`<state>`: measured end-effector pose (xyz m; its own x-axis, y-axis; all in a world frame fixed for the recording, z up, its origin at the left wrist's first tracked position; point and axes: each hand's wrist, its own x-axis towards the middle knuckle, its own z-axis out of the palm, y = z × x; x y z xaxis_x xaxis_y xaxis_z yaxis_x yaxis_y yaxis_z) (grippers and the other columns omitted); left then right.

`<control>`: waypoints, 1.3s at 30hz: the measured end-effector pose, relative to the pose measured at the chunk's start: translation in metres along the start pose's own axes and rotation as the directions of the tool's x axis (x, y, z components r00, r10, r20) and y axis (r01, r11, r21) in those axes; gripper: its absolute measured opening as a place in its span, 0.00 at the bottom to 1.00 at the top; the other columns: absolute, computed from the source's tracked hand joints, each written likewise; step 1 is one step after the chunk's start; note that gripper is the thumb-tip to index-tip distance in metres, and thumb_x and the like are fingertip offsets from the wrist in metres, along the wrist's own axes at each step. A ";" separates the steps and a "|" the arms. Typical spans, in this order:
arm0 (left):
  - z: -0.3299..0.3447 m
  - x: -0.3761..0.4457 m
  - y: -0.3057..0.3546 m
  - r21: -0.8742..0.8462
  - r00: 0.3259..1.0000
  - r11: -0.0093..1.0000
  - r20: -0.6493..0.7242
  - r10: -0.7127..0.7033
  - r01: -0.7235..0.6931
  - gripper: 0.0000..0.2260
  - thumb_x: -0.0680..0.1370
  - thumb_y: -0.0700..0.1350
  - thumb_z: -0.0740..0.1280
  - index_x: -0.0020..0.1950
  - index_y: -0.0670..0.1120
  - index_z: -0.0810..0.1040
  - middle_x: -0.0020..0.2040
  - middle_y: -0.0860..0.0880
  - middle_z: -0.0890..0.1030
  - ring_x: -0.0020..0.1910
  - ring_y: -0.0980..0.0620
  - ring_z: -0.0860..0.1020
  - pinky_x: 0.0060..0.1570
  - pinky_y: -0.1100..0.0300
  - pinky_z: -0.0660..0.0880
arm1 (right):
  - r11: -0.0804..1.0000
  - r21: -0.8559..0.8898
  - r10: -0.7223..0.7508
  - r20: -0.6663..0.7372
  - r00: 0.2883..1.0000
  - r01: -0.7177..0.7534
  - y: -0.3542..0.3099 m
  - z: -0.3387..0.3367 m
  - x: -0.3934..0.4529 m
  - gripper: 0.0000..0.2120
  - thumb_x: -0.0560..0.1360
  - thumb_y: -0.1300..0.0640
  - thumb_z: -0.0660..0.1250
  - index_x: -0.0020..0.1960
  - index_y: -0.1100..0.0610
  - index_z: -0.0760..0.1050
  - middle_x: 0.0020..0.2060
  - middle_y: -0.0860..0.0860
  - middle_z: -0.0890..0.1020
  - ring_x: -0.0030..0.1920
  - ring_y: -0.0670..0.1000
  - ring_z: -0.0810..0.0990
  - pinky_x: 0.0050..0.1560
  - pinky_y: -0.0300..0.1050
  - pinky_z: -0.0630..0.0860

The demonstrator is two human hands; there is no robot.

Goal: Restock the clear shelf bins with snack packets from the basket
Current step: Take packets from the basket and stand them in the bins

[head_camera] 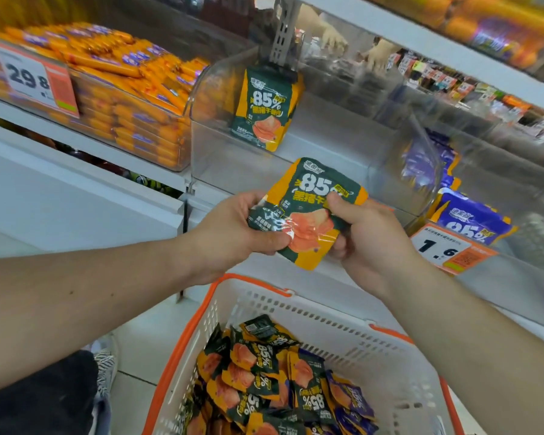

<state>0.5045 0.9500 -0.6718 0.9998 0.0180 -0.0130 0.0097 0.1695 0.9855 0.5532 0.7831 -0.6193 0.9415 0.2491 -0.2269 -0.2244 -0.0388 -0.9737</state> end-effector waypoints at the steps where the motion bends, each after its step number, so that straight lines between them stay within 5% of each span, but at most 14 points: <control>1: 0.000 0.000 0.005 -0.007 0.999 1.000 -0.027 0.030 -0.030 0.21 0.70 0.29 0.73 0.59 0.46 0.75 0.47 0.47 0.84 0.43 0.51 0.83 0.39 0.60 0.80 | 0.996 0.076 0.049 0.005 0.999 -0.050 -0.002 -0.001 -0.002 0.04 0.80 0.57 0.64 0.48 0.53 0.77 0.36 0.51 0.79 0.22 0.45 0.66 0.20 0.34 0.61; 4: 0.000 0.000 0.017 0.022 0.988 0.995 -0.117 0.104 -0.102 0.28 0.70 0.33 0.74 0.66 0.47 0.69 0.46 0.43 0.86 0.42 0.49 0.84 0.41 0.57 0.81 | 0.960 0.257 0.111 0.024 0.993 -0.114 -0.007 -0.003 -0.008 0.04 0.80 0.56 0.62 0.51 0.54 0.76 0.34 0.48 0.78 0.21 0.43 0.66 0.20 0.32 0.62; 7: 0.005 -0.002 0.022 -0.023 0.984 0.996 -0.155 0.084 -0.089 0.21 0.75 0.37 0.70 0.66 0.48 0.69 0.38 0.44 0.85 0.33 0.52 0.82 0.37 0.60 0.80 | 0.918 0.391 0.091 -0.035 0.995 -0.070 -0.008 -0.002 -0.012 0.05 0.80 0.56 0.63 0.49 0.54 0.77 0.33 0.47 0.78 0.21 0.43 0.66 0.21 0.32 0.64; 12: 0.010 -0.003 0.015 -0.099 0.993 0.995 -0.121 0.016 -0.028 0.05 0.79 0.36 0.64 0.47 0.43 0.79 0.43 0.39 0.79 0.36 0.52 0.80 0.40 0.62 0.80 | 0.895 0.440 0.108 -0.047 0.993 -0.076 -0.004 0.003 -0.014 0.06 0.80 0.55 0.63 0.48 0.54 0.77 0.32 0.46 0.79 0.21 0.43 0.66 0.23 0.31 0.65; 15: 0.007 -0.001 0.011 -0.094 0.988 0.995 -0.153 0.028 -0.043 0.06 0.79 0.35 0.65 0.45 0.42 0.79 0.44 0.37 0.79 0.41 0.46 0.79 0.43 0.59 0.80 | 0.919 0.385 0.102 -0.033 0.994 -0.081 -0.003 0.002 -0.013 0.05 0.79 0.54 0.64 0.49 0.53 0.78 0.33 0.46 0.79 0.22 0.42 0.66 0.23 0.32 0.63; 21: 0.000 0.009 0.016 0.081 0.965 0.994 -0.245 0.093 -0.075 0.05 0.79 0.42 0.67 0.43 0.47 0.80 0.35 0.51 0.84 0.34 0.56 0.81 0.37 0.63 0.77 | 0.990 0.131 -0.035 -0.049 0.998 0.041 -0.027 0.007 0.007 0.04 0.80 0.56 0.65 0.47 0.53 0.77 0.31 0.48 0.78 0.22 0.44 0.65 0.21 0.35 0.62; 24: -0.005 0.017 0.020 0.241 0.903 0.958 -0.357 0.238 -0.157 0.07 0.81 0.46 0.63 0.44 0.51 0.78 0.39 0.55 0.81 0.36 0.59 0.78 0.37 0.70 0.72 | 0.993 0.100 -0.059 -0.044 0.997 0.063 -0.046 0.017 0.023 0.04 0.80 0.57 0.64 0.48 0.55 0.76 0.31 0.49 0.79 0.21 0.45 0.69 0.21 0.35 0.65; 26: -0.014 0.023 0.017 0.562 0.754 0.790 -0.401 0.520 -0.246 0.04 0.78 0.49 0.64 0.48 0.51 0.77 0.49 0.54 0.75 0.48 0.58 0.74 0.50 0.71 0.68 | 0.993 0.093 -0.059 -0.097 0.994 0.068 -0.059 0.022 0.035 0.05 0.80 0.57 0.65 0.45 0.56 0.75 0.25 0.47 0.78 0.21 0.44 0.71 0.21 0.35 0.66; 28: -0.023 0.033 0.011 0.860 0.626 0.466 -0.248 0.740 -0.210 0.19 0.72 0.52 0.64 0.60 0.47 0.75 0.60 0.48 0.69 0.61 0.49 0.68 0.62 0.58 0.62 | 0.995 0.070 -0.065 -0.147 0.987 0.076 -0.071 0.024 0.051 0.07 0.79 0.57 0.66 0.43 0.55 0.73 0.20 0.46 0.75 0.21 0.43 0.72 0.21 0.34 0.68; 31: -0.031 0.048 0.001 0.979 0.655 0.150 -0.024 0.755 -0.136 0.32 0.67 0.52 0.65 0.71 0.45 0.68 0.71 0.45 0.63 0.73 0.43 0.59 0.68 0.47 0.55 | 0.996 -0.018 -0.094 -0.168 0.981 0.092 -0.082 0.026 0.082 0.07 0.79 0.56 0.67 0.44 0.55 0.73 0.25 0.49 0.77 0.21 0.44 0.73 0.22 0.34 0.69; 35: -0.035 0.059 -0.010 0.996 0.708 -0.019 0.072 0.703 -0.082 0.37 0.63 0.46 0.64 0.72 0.42 0.68 0.71 0.44 0.69 0.75 0.42 0.59 0.72 0.41 0.51 | 0.951 -0.272 -0.190 -0.144 0.971 0.146 -0.085 0.031 0.126 0.08 0.79 0.56 0.68 0.43 0.55 0.71 0.33 0.52 0.77 0.23 0.47 0.73 0.23 0.38 0.71; 39: -0.038 0.065 -0.016 0.997 0.653 -0.050 0.081 0.753 -0.065 0.35 0.62 0.45 0.59 0.71 0.42 0.68 0.69 0.46 0.68 0.74 0.42 0.60 0.73 0.39 0.51 | 0.802 -0.561 -0.280 -0.048 0.959 0.206 -0.083 0.044 0.160 0.06 0.77 0.56 0.70 0.46 0.58 0.76 0.35 0.55 0.78 0.26 0.49 0.75 0.27 0.41 0.74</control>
<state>0.5686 0.9854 -0.6950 0.6616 0.0600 0.7475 -0.0459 -0.9917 0.1202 0.7117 0.8690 -0.5743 0.9777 0.2029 0.0545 0.1553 -0.5227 -0.8382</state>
